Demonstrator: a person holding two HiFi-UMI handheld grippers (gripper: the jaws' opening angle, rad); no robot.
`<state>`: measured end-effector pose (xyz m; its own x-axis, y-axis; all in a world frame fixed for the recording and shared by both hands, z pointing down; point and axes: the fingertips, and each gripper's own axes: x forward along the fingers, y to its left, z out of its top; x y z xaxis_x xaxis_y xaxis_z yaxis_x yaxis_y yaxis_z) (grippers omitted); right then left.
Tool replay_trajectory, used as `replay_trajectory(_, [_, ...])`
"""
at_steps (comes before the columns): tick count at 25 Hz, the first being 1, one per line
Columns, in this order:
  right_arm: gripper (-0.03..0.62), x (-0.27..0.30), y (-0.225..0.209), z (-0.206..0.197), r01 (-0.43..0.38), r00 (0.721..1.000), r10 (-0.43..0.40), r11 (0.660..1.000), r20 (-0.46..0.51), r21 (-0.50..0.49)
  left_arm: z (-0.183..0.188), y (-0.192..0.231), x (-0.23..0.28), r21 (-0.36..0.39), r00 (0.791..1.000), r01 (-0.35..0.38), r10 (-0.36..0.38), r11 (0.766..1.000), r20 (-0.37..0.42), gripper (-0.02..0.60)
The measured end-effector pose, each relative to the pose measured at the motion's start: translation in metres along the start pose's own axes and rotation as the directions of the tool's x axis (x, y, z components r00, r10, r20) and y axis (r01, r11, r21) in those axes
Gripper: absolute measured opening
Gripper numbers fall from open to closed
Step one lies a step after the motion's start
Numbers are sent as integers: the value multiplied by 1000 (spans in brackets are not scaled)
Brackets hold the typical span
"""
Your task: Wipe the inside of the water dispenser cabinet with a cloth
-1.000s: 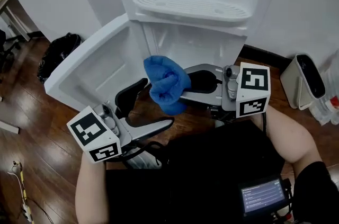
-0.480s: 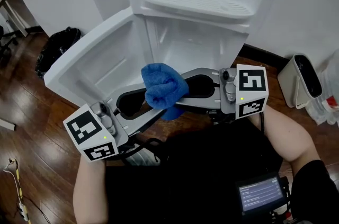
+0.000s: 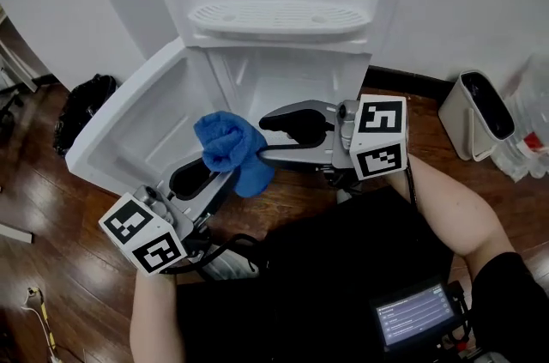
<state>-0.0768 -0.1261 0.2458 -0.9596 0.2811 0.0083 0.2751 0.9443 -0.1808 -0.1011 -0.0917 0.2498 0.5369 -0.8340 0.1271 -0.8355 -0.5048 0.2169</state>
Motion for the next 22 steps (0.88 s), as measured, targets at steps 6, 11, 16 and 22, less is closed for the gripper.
replay_trajectory(6, [112,-57,-29,55,303,952,-296,944,73,-130,0,53,-3,-20,956,-287,287,958,51,121])
replay_trajectory(11, [40,-167,-7,137,617,721,-464,769,514,-171,-7,82,36,49,899,-437,438,898,-6,123])
replay_trajectory(16, [6,-281,-44,137,906,250,-744,405,620,120,-16,121,105,-22,853,-522,522,853,-18,123])
replay_trajectory(22, [6,-259,-84,84,830,387,-789,524,478,193,-11,172,160,10,647,-762,761,647,49,121])
